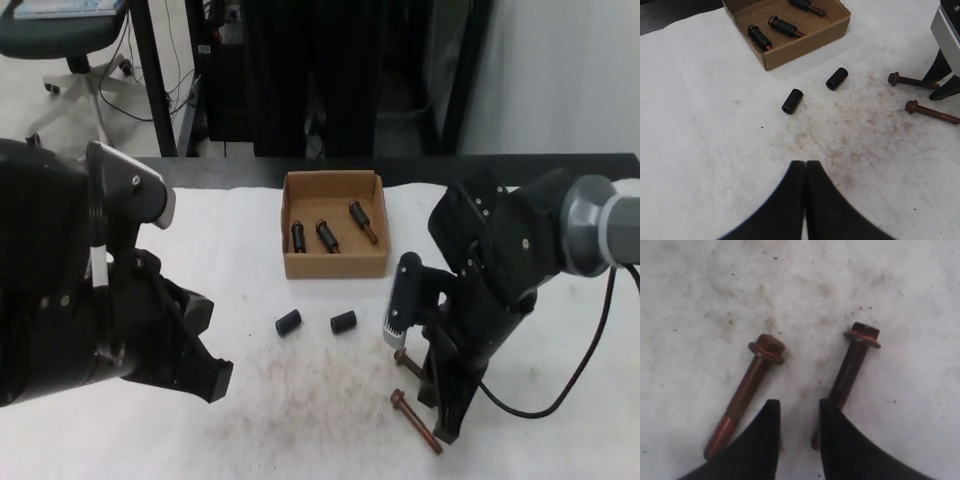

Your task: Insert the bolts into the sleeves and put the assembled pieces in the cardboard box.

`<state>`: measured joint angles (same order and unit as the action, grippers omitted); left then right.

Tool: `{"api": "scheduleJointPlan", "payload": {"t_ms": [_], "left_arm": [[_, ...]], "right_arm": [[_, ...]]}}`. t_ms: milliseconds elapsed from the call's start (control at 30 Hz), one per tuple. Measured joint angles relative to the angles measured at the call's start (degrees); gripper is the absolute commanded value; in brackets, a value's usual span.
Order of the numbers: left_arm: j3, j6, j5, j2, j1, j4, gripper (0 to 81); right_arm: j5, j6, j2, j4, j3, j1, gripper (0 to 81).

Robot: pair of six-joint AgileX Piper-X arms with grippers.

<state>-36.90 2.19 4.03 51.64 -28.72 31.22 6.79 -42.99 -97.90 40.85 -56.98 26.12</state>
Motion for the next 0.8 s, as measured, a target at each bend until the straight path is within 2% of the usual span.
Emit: {"api": "scheduleJointPlan", "payload": {"t_ms": [133, 333, 567, 800], "left_arm": [[0.00, 0.00, 0.00, 0.00, 0.00, 0.00, 0.2], [0.00, 0.00, 0.00, 0.00, 0.00, 0.00, 0.2], [0.00, 0.00, 0.00, 0.00, 0.00, 0.00, 0.2], [0.00, 0.00, 0.00, 0.00, 0.00, 0.00, 0.2]], "right_arm": [[-0.71, -0.30, -0.89, -1.70, 0.00, 0.00, 31.4], [-2.00, -0.43, -1.12, -4.59, 0.00, 0.00, 31.4], [-3.84, -1.60, -1.54, -6.76, 0.00, 0.00, 26.1], [-3.84, -1.60, -2.43, -7.16, 0.00, 0.00, 25.8]]}}
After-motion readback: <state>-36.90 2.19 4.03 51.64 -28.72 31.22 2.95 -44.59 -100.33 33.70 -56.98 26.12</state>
